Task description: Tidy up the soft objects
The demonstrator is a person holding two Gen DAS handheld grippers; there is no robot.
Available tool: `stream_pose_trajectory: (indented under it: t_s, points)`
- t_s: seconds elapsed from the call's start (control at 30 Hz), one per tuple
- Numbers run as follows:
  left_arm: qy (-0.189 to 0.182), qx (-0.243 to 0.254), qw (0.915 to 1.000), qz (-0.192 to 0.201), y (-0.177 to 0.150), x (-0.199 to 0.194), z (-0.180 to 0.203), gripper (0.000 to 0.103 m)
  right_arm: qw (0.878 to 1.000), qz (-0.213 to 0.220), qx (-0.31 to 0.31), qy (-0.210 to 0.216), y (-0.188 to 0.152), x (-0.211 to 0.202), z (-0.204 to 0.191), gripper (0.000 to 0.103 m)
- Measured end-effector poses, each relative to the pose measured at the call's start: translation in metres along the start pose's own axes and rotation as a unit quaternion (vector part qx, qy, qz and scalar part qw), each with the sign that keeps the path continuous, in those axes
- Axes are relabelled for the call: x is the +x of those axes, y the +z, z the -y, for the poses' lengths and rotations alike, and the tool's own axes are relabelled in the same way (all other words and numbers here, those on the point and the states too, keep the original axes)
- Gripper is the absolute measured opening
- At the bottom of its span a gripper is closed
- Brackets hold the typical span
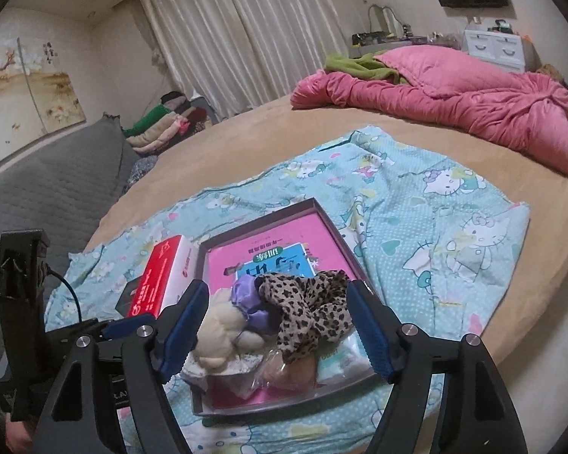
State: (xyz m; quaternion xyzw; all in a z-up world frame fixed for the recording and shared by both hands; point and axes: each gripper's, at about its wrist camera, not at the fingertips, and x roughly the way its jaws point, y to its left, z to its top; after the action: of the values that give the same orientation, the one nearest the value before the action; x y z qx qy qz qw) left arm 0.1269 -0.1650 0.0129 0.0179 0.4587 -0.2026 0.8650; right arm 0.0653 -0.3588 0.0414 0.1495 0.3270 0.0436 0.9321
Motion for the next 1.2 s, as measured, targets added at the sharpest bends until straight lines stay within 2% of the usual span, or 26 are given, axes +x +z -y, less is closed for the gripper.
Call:
stream_pose_trajectory:
  t_s: [0.23,0.53,0.73,1.2]
  points:
    - [0.017,-0.002,0.9997,0.016,-0.01,-0.028,-0.009,0.08,1.0,-0.004,-0.013,-0.005,-0.011,-0.018,-0.019,0.079]
    - [0.058,-0.022,0.9976,0.032,-0.029,-0.06,-0.023,0.083,0.999,-0.015,-0.03,-0.006,-0.035,-0.035,-0.051,0.081]
    - [0.062,-0.03,0.9969,0.038,-0.043,-0.081,-0.022,0.086,0.999,-0.008,-0.045,-0.025,-0.046,-0.05,-0.065,0.082]
    - [0.073,-0.05,0.9953,0.039,-0.07,-0.107,-0.02,0.086,0.996,0.003,-0.054,-0.071,-0.063,-0.079,-0.07,0.082]
